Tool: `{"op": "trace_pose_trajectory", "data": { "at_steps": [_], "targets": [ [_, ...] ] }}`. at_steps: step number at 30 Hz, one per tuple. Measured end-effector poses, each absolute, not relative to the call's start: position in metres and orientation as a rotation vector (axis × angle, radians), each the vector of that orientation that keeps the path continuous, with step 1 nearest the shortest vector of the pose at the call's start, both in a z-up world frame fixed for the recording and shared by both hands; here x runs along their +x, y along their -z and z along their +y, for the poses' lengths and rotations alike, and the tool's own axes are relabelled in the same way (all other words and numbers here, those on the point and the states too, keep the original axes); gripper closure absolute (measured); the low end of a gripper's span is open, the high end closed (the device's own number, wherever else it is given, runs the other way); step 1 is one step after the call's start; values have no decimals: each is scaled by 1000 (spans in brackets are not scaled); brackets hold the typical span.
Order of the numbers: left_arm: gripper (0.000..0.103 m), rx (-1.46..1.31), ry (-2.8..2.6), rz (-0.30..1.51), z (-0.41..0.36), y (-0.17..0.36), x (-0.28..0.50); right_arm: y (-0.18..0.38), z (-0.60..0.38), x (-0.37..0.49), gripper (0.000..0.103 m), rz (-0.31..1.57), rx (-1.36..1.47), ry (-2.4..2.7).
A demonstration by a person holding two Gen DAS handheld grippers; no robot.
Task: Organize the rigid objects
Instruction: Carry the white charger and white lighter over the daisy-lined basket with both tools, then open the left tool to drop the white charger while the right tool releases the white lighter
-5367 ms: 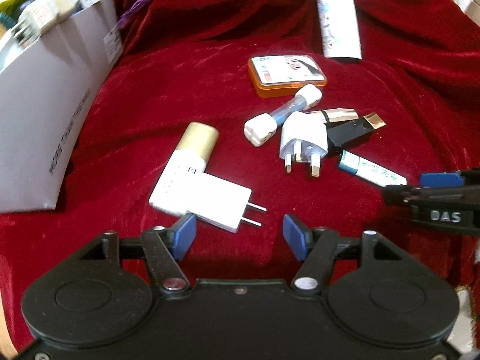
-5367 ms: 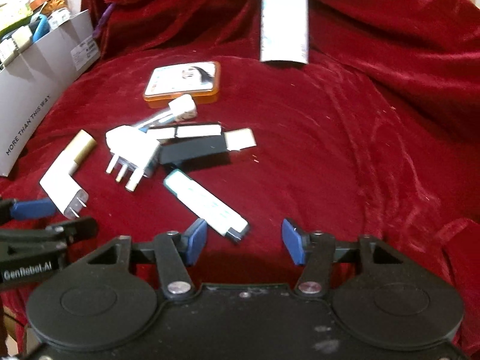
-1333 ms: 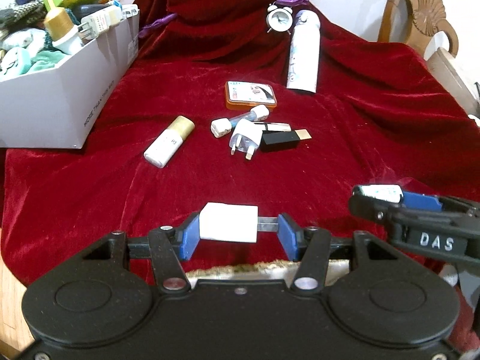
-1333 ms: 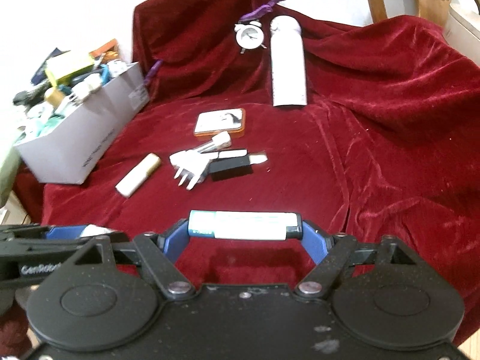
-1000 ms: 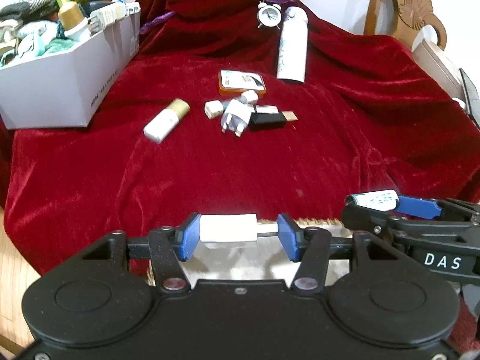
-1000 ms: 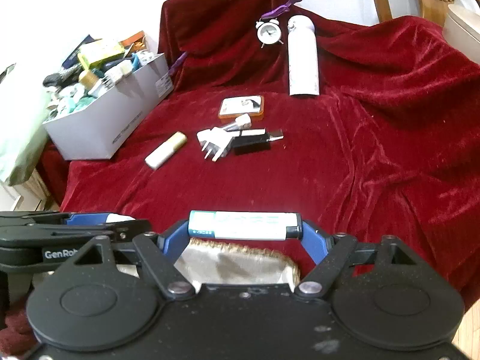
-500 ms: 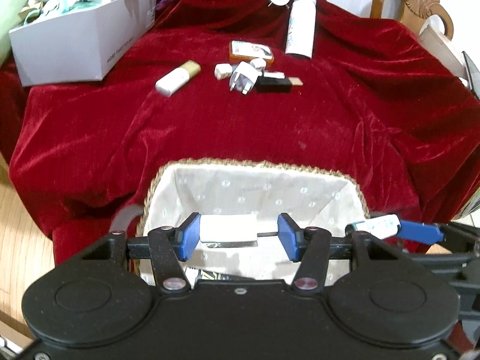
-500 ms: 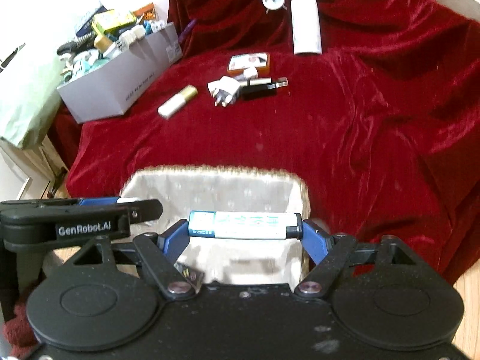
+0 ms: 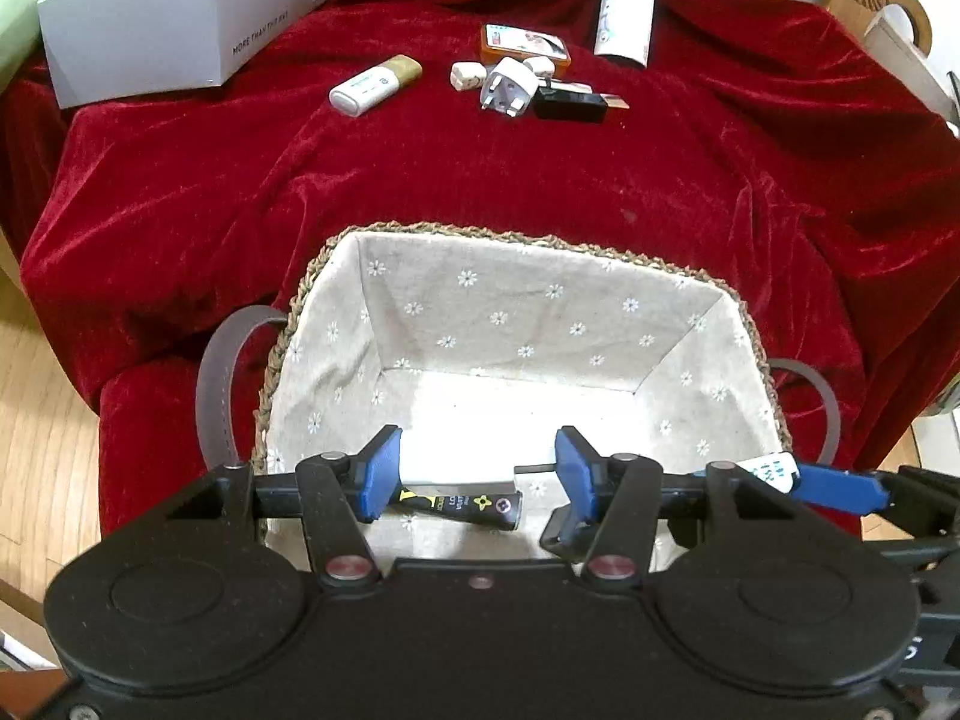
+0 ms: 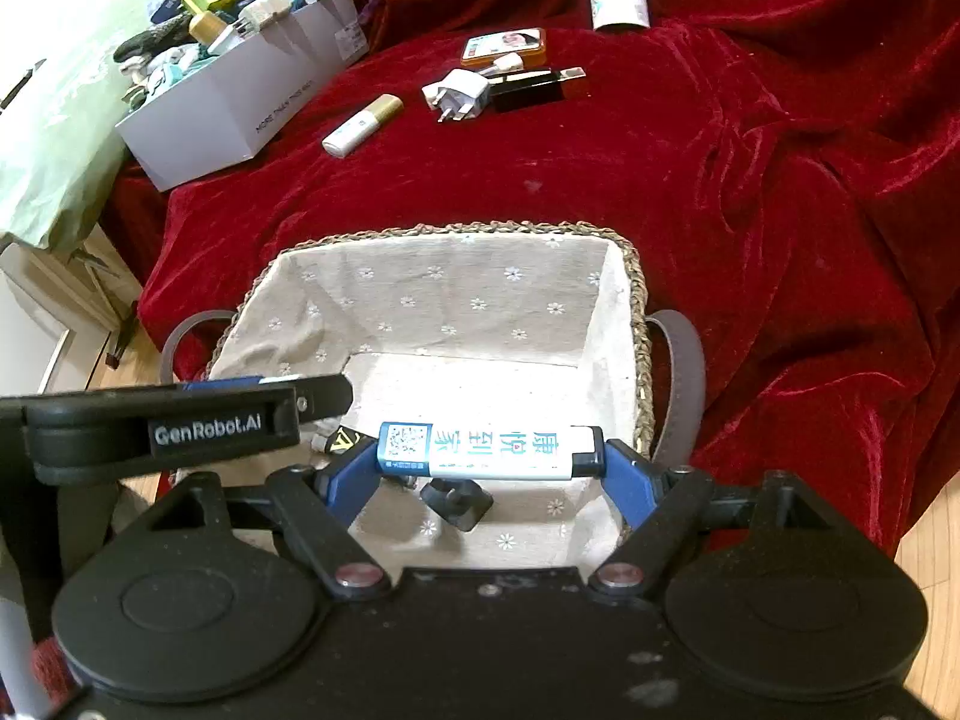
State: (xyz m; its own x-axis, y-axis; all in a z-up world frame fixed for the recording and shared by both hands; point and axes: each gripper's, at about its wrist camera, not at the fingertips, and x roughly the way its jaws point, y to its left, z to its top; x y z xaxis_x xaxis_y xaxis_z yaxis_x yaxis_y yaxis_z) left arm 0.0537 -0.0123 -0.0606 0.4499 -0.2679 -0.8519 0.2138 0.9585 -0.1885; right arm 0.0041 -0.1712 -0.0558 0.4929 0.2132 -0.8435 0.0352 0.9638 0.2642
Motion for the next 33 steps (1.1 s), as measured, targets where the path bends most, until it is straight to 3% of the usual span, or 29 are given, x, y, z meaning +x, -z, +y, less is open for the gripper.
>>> {"op": "trace_pose_trajectory", "data": {
  "at_steps": [16, 20, 33],
  "targets": [
    [50, -44, 264, 1081, -12, 67, 54, 61, -168, 9, 23, 1079, 242, -127],
    [40, -35, 257, 1072, -13, 64, 53, 61, -168, 10, 23, 1079, 240, -127],
    [32, -29, 208, 1053, -9, 58, 48, 55, -168, 4, 16, 1050, 204, -107]
  ]
}}
